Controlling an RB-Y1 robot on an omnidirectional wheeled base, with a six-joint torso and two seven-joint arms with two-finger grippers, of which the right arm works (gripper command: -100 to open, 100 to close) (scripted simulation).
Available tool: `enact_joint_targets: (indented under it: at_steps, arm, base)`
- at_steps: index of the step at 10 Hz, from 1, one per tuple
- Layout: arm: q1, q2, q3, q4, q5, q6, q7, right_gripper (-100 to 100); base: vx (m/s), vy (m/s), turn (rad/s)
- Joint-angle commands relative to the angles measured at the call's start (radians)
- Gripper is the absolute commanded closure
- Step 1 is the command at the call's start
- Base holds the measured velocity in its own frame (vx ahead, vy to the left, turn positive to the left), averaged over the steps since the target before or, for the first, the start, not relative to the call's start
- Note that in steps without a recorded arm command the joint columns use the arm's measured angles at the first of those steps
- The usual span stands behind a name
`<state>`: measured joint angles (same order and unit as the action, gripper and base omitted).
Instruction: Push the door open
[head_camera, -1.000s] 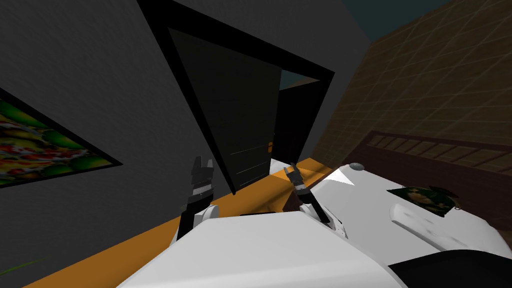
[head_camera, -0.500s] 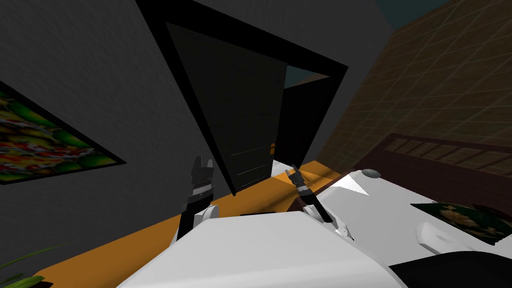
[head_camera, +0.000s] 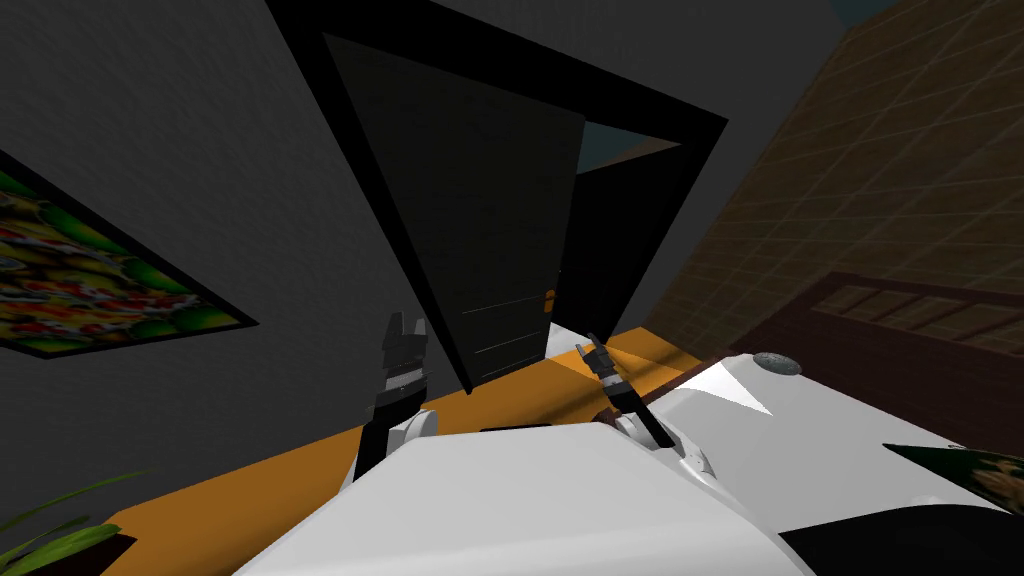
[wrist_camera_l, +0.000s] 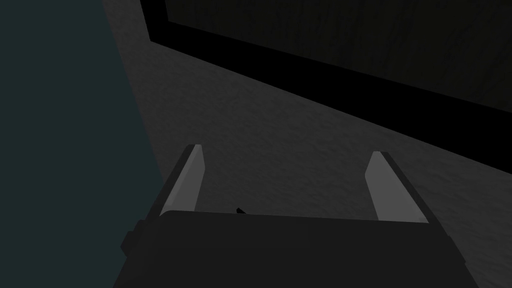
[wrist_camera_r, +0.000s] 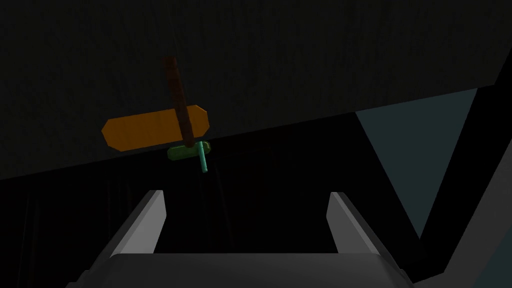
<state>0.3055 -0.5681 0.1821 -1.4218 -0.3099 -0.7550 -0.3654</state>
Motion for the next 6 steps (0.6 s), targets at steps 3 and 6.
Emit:
enact_joint_targets:
  at_steps: [3, 6]
  arm:
    - [-0.020, -0.048, 0.014, 0.086, -0.019, -0.025, -0.027, -100]
    - [-0.035, -0.087, 0.025, 0.153, -0.034, -0.046, -0.048, -100]
  base:
    - [0.079, -0.057, 0.089]
    - [0.093, -0.050, 0.089]
